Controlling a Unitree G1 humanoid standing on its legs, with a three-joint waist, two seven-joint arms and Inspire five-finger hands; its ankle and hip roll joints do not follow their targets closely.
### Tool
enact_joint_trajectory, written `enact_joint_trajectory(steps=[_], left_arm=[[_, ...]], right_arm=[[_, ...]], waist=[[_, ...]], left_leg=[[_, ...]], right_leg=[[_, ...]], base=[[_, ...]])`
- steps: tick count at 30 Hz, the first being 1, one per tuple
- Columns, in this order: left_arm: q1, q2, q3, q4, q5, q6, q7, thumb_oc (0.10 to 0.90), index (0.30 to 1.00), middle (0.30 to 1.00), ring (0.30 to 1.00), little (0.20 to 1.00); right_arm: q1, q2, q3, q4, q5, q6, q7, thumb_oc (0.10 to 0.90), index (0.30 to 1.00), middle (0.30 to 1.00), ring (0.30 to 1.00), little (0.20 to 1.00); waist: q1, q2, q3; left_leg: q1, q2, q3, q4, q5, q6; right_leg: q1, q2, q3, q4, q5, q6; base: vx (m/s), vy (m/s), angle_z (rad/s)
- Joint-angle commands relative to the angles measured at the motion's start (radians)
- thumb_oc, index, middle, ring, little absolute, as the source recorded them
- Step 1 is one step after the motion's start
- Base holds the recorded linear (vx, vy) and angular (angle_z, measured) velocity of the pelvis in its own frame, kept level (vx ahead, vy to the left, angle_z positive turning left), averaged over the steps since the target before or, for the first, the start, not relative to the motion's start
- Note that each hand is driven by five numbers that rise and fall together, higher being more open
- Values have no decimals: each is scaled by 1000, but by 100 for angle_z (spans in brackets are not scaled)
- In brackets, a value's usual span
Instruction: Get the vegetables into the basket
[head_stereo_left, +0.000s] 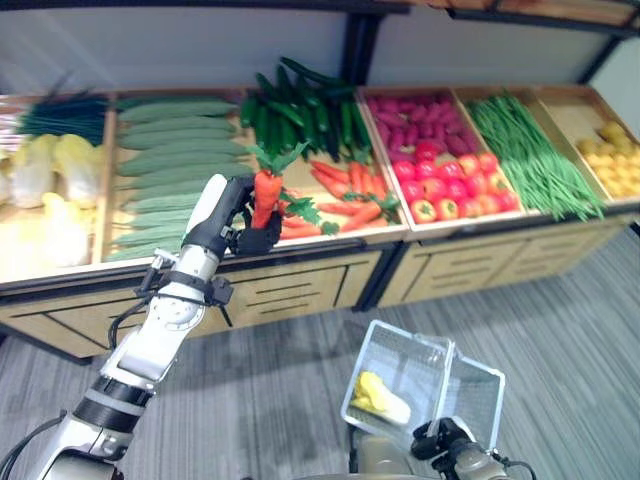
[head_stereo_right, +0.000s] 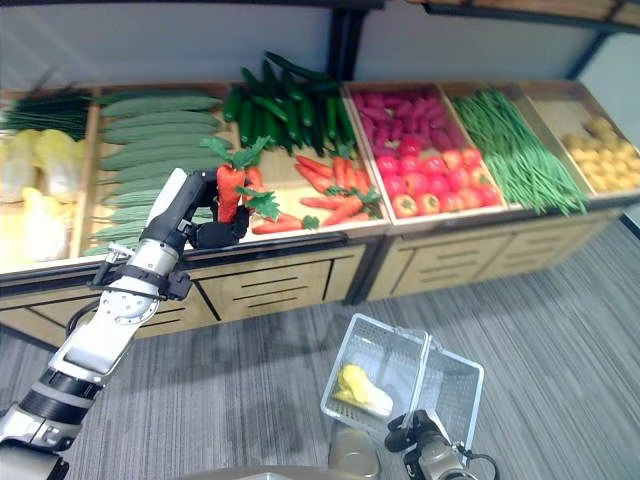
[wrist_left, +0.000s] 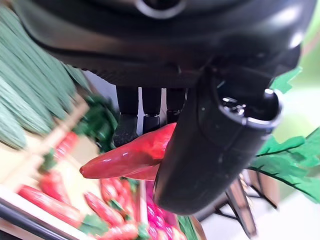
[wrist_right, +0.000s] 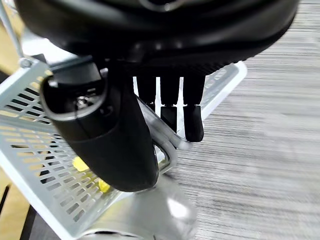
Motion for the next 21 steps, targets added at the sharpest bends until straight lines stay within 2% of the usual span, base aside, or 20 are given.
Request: enact_joint_trajectory(steps=[1, 3, 4, 5, 6, 9, 10, 13, 14, 15, 18, 21], left_arm=[[-154, 21, 56, -81, -20, -67, 57, 400, 300, 300, 300, 300], [-155, 21, 56, -82, -20, -67, 57, 400, 300, 300, 300, 300], [-153, 22, 65, -84, -23, -63, 59, 400, 300, 300, 300, 300], [-150, 23, 71, -87, -24, -59, 61, 400, 300, 300, 300, 300], [-140, 26, 82, -95, -22, -55, 59, 400, 300, 300, 300, 300], [-112, 43, 112, -99, -7, -47, 58, 400, 300, 300, 300, 300], [-87, 55, 133, -99, 3, -41, 57, 400, 300, 300, 300, 300], [-83, 51, 156, -98, 0, -45, 56, 400, 300, 300, 300, 300], [-83, 43, 154, -99, -5, -51, 53, 400, 300, 300, 300, 300], [-80, 38, 154, -98, -9, -52, 53, 400, 300, 300, 300, 300], [-74, 31, 159, -95, -11, -51, 57, 400, 300, 300, 300, 300], [-66, 23, 160, -91, -14, -48, 53, 400, 300, 300, 300, 300]], right_arm=[[56, -61, 58, 13, -3, 19, 0, 400, 300, 300, 300, 300], [57, -63, 57, 11, -4, 18, 0, 400, 300, 300, 300, 300], [53, -64, 59, 14, -7, 17, -1, 400, 300, 300, 300, 300], [47, -65, 62, 11, -11, 17, 0, 400, 300, 300, 300, 300], [41, -68, 73, 10, -22, 17, 2, 400, 300, 300, 300, 300], [29, -68, 85, 7, -33, 15, 9, 400, 300, 300, 300, 300], [27, -65, 90, 10, -36, 16, 11, 400, 300, 300, 300, 300], [26, -63, 99, -7, -35, 12, 8, 400, 300, 300, 300, 300], [29, -65, 99, -8, -31, 12, 6, 400, 300, 300, 300, 300], [32, -66, 97, -9, -29, 12, 4, 400, 300, 300, 300, 300], [37, -67, 95, -8, -24, 10, 1, 400, 300, 300, 300, 300], [55, -74, 85, -2, -21, 9, 0, 400, 300, 300, 300, 300]], waist=[[15, 67, -35], [22, 74, -37], [42, 90, -50], [50, 97, -55], [67, 94, -69], [102, 78, -94], [121, 67, -102], [132, 49, -100], [132, 54, -99], [129, 57, -97], [124, 64, -94], [113, 70, -84]], left_leg=[[-54, 11, -16, -8, 14, -2], [-56, 9, 10, -8, 20, 9], [-58, 4, 41, -5, 1, 26], [-63, 0, 78, -3, 5, 45], [-68, -7, 137, 1, 8, 59], [-109, -17, 221, 11, 16, 85], [-134, -10, 253, 35, 17, 82], [-159, 37, 301, 89, 47, 47], [-170, 66, 306, 110, 63, 26], [-176, 80, 308, 116, 75, 16], [-188, 107, 304, 122, 99, -2], [-198, 146, 291, 117, 149, -35]], right_leg=[[64, -170, 8, 157, 41, 121], [78, -181, -17, 206, 19, 121], [130, -191, -70, 285, -39, 121], [161, -192, -97, 346, -57, 121], [210, -173, -92, 377, -83, 121], [290, -133, -90, 386, -77, 121], [324, -111, -87, 335, -87, 121], [341, -51, -90, 197, -169, 110], [360, -12, -90, 141, -218, 85], [370, 4, -93, 118, -236, 74], [384, 33, -94, 77, -266, 54], [386, 66, -87, 48, -295, 31]], base=[[-120, 164, -40], [-88, 162, -35], [-118, 222, -66], [-209, 279, -199], [-223, 153, -238], [-191, 45, -175], [-151, -79, -176], [-55, -180, -133], [-50, -207, -66], [-27, -179, -30], [-55, -146, -7], [-44, -130, -18]])
